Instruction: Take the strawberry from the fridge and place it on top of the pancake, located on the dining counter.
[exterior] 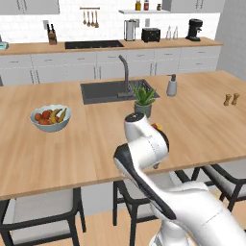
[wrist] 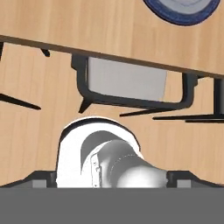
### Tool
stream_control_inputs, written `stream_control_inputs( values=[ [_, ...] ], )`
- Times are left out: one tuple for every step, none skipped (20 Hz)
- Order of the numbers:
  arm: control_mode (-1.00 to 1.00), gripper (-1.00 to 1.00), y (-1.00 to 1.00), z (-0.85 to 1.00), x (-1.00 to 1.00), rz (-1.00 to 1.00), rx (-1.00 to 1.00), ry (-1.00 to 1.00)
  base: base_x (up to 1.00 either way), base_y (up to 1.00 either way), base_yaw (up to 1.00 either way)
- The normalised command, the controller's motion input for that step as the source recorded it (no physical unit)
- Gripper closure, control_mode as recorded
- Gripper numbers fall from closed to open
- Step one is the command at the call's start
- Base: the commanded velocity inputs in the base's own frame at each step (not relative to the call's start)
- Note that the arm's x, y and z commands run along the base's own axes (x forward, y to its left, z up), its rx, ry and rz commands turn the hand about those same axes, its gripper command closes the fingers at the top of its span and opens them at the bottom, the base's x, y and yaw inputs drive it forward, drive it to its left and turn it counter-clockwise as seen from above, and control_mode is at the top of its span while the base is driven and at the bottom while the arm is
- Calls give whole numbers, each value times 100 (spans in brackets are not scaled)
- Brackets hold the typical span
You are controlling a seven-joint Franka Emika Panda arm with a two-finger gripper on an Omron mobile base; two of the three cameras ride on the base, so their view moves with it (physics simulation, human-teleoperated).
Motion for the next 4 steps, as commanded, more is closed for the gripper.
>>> stream_control_inputs(
  values=[
    [-100,-100,0,-46,-8,0,0,0,0,0,0],
    [-100,-100,0,-39,0,0,0,0,0,0,0],
    [-100,-100,0,-34,0,0,0,0,0,0,0],
    [-100,-100,0,-31,0,0,-1,0,0,0,0]
  ],
)
